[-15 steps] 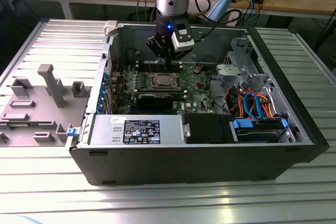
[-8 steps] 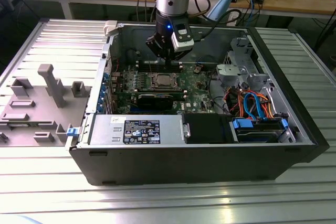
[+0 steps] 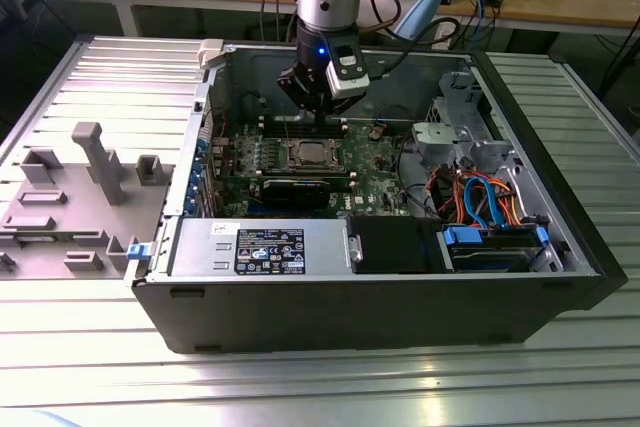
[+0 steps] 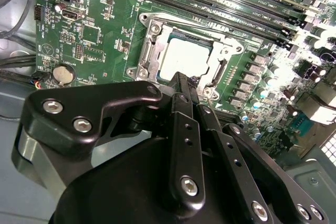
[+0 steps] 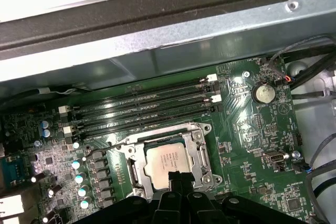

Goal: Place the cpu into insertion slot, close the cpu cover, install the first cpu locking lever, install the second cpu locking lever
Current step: 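Install the first cpu locking lever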

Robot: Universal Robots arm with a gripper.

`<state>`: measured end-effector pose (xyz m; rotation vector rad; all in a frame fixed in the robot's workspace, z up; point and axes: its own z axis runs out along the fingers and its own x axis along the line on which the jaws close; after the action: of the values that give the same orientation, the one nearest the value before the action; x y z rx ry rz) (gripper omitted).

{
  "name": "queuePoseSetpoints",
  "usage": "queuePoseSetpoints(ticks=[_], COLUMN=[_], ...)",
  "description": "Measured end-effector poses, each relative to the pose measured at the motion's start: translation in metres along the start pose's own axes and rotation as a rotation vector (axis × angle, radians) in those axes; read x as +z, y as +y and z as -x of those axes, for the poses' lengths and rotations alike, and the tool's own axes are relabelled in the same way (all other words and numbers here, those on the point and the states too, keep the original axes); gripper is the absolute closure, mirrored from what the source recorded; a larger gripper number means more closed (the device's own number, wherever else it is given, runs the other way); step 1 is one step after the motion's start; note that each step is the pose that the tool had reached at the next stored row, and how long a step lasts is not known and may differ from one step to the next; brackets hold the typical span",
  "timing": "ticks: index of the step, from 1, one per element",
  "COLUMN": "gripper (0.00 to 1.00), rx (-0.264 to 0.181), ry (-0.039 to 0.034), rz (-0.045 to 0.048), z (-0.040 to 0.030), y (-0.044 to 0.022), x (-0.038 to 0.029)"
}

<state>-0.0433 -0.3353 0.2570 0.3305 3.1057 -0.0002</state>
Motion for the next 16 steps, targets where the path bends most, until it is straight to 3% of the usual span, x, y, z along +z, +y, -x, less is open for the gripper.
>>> queuePoseSetpoints(ticks=[5,16], gripper=[0.89,0.89], rx=[-0.013,-0.131], ry=[0.0000,0.0002], rz=[0.0002,0.0023], z=[0.0000,-0.0005], y=[0.0000,-0.0001], x=[0.0000,0.0000])
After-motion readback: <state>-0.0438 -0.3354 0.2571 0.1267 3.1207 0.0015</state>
